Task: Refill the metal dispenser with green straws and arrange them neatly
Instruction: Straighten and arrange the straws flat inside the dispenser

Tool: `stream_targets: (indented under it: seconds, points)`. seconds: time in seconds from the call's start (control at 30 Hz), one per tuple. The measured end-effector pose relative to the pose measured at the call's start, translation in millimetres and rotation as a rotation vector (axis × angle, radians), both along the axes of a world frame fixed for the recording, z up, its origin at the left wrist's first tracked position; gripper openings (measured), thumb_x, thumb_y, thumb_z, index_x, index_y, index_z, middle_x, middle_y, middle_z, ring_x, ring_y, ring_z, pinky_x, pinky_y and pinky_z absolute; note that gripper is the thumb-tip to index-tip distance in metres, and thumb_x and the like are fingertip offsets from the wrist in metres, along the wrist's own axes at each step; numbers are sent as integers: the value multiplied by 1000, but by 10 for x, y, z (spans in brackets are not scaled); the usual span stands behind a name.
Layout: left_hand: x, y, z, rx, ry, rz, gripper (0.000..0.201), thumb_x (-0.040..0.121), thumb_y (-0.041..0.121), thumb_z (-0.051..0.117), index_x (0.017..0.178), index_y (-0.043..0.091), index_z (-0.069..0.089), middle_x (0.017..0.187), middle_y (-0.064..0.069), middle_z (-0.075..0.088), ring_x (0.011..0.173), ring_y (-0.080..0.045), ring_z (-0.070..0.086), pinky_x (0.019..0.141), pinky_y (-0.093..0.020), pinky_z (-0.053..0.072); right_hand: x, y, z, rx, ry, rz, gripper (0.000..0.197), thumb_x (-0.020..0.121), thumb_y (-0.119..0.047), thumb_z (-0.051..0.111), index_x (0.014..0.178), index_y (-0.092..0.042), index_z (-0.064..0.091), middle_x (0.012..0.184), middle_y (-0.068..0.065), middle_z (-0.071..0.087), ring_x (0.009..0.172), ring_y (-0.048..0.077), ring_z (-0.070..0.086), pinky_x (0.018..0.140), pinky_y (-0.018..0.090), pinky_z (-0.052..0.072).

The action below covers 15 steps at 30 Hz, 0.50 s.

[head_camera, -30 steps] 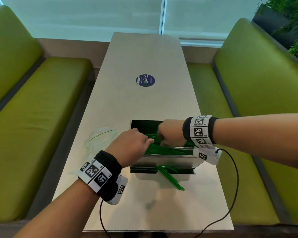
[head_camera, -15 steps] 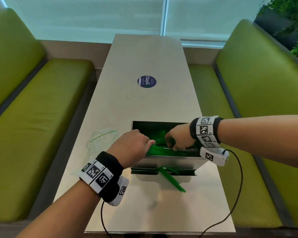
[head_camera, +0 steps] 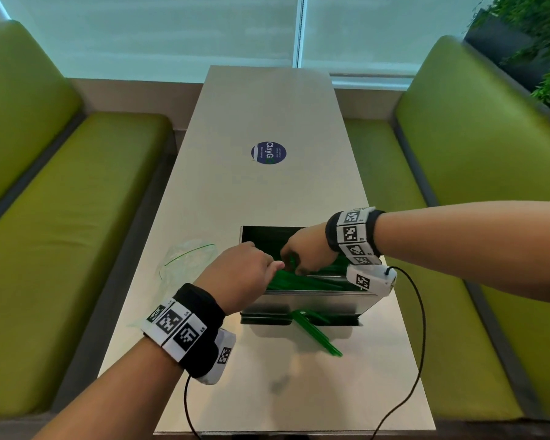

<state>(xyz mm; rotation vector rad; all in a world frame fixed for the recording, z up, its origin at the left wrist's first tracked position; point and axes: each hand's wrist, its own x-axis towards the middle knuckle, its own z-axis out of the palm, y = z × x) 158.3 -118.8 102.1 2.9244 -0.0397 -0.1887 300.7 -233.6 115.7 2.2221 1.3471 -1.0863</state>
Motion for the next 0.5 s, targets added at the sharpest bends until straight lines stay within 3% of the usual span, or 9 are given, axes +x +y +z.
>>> stream_targets:
  seconds: [0.07,0.13,0.23,0.3,0.4,0.5]
  points:
    - [-5,1,-2,-7,0,6,54,107,43,26,94,18,73,78,1,66,88,-16,51,78,-33,45,9,-4,-15,75,-28,-13,41,93,-27,63,133,-19,54,113,-2,64,102,20,63,93,37,54]
    - [-6,-1,-6,-1,-3,10,55,107,43,26,96,17,73,78,1,66,89,-16,52,79,-33,45,37,-30,-4,166,-37,-67,49,92,-29,65,137,-19,50,117,0,62,101,18,59,93,36,52]
    - [2,3,-7,1,4,11,55,107,43,26,94,17,73,78,0,65,90,-17,52,80,-35,46,85,-101,11,145,-16,-68,37,94,-22,60,131,-23,57,122,-1,63,107,19,60,95,35,51]
    - [5,-5,-2,7,9,9,55,107,43,27,94,17,73,78,0,65,90,-17,52,80,-34,45,74,-146,13,103,30,-30,37,95,-14,54,131,-24,59,118,-1,65,105,21,63,92,36,53]
    - [10,-3,-7,-4,10,10,52,107,43,28,100,18,74,81,1,67,92,-17,53,82,-35,45,33,-112,-71,171,15,6,40,94,-18,61,132,-25,53,93,-9,59,81,11,58,77,31,50]
    - [14,0,-7,9,4,0,53,107,43,28,99,18,74,81,2,67,91,-17,53,81,-35,45,21,3,-168,152,14,-3,42,93,-24,65,134,-26,55,98,-3,68,83,21,71,77,40,62]
